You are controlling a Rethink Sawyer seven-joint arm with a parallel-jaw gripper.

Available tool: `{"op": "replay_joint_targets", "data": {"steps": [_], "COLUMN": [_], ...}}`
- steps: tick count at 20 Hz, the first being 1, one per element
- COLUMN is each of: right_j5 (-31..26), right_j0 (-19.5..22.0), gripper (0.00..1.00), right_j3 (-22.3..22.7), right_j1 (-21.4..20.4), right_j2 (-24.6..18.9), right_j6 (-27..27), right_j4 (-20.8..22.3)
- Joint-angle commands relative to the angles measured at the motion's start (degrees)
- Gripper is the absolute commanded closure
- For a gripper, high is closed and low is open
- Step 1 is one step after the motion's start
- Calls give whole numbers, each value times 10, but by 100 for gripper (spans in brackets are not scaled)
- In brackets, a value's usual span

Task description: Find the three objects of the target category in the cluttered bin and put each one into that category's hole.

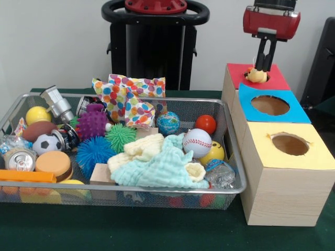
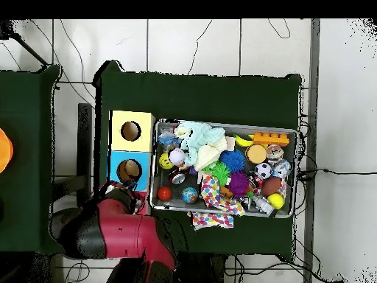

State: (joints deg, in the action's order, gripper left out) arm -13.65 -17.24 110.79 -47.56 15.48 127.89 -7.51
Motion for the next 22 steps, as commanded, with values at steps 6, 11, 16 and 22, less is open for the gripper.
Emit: {"op": "replay_joint_targets", "data": {"steps": [6,11,16,22], "right_j5": [75,86,81,71], "right_j0": [41,38,35,30], "gripper": [100,100,100,100], "right_j3": [61,62,64,69], "right_j1": [47,56,56,53], "right_j2": [-66,-66,-66,-65], "right_j6": [53,56,60,65], "right_j4": [32,31,25,18]}}
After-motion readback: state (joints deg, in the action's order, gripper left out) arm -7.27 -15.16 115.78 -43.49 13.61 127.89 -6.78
